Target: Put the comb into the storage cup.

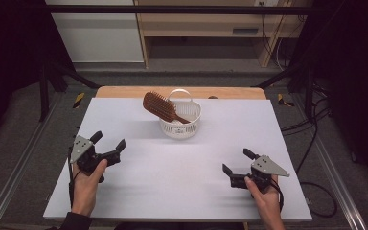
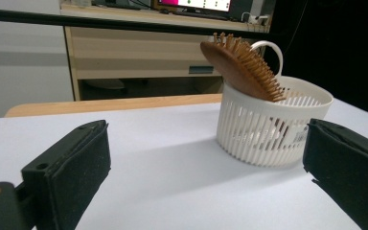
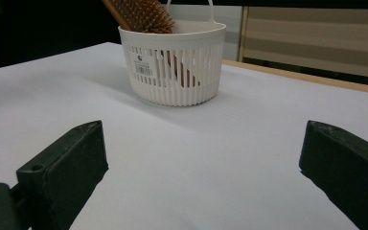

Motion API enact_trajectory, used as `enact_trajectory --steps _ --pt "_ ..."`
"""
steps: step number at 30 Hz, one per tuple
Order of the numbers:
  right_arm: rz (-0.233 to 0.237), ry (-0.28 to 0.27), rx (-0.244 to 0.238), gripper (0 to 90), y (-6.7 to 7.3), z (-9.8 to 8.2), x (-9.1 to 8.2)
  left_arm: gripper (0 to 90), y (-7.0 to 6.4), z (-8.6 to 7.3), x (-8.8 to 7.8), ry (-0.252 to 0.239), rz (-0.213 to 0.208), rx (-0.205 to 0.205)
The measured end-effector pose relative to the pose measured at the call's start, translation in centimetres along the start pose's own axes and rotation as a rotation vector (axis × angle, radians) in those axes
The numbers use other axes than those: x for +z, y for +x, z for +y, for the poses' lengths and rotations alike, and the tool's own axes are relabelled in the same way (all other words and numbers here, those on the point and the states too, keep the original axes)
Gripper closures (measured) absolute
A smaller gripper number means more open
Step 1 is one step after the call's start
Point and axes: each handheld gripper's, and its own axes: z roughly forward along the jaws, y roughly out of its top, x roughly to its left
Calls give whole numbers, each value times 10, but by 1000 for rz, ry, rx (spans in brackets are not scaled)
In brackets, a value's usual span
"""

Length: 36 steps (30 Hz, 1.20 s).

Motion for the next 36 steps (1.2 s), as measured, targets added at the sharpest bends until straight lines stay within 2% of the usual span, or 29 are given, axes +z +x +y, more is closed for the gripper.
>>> enact_trajectory --steps 12,17,22,29,32,36 --pt "-5 6 -1 28 -1 -1 -1 20 9 -23 -24 2 21 6" --pt "-8 6 -1 28 0 -1 -1 20 11 -27 -29 9 25 37" --pt "-12 5 0 28 -1 -1 -2 20 9 -30 -33 12 14 46" --pt "-15 3 -1 28 -2 -1 -4 19 3 -33 -38 2 -4 37" --pt "-16 3 -1 31 -2 -1 -4 19 2 -35 -38 11 -13 62" --pt "-23 4 -2 32 -2 -1 -5 18 1 -37 -39 14 -20 59"
